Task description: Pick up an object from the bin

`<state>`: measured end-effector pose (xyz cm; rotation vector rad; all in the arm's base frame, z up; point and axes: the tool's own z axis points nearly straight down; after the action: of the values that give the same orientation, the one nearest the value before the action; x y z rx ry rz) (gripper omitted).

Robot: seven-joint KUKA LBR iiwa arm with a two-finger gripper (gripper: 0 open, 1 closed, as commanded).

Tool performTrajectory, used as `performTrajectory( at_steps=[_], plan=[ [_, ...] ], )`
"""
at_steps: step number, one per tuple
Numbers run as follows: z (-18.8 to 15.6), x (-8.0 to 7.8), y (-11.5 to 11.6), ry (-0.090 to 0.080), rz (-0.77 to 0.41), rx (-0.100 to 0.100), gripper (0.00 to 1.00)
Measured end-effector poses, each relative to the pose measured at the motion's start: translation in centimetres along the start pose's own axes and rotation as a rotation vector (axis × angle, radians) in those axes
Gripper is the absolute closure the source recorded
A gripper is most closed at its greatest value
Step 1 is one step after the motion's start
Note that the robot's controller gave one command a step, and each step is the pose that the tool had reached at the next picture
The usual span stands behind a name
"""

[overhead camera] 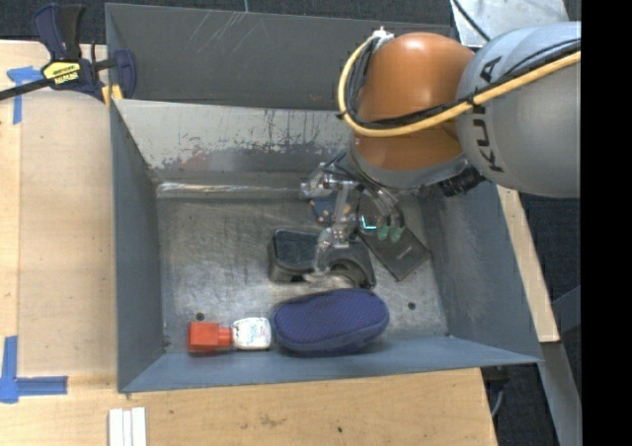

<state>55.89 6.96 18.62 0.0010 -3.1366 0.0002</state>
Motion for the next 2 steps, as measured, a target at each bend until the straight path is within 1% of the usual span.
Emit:
performTrajectory(
  at_steps=[1,2],
  plan=[
    [8.63,-3.08,-2.67,0.0,-0.239,-0.004,0.0],
    [8.6,-2.93,-2.85,0.016,-0.238,-0.002,1.0]
  ],
)
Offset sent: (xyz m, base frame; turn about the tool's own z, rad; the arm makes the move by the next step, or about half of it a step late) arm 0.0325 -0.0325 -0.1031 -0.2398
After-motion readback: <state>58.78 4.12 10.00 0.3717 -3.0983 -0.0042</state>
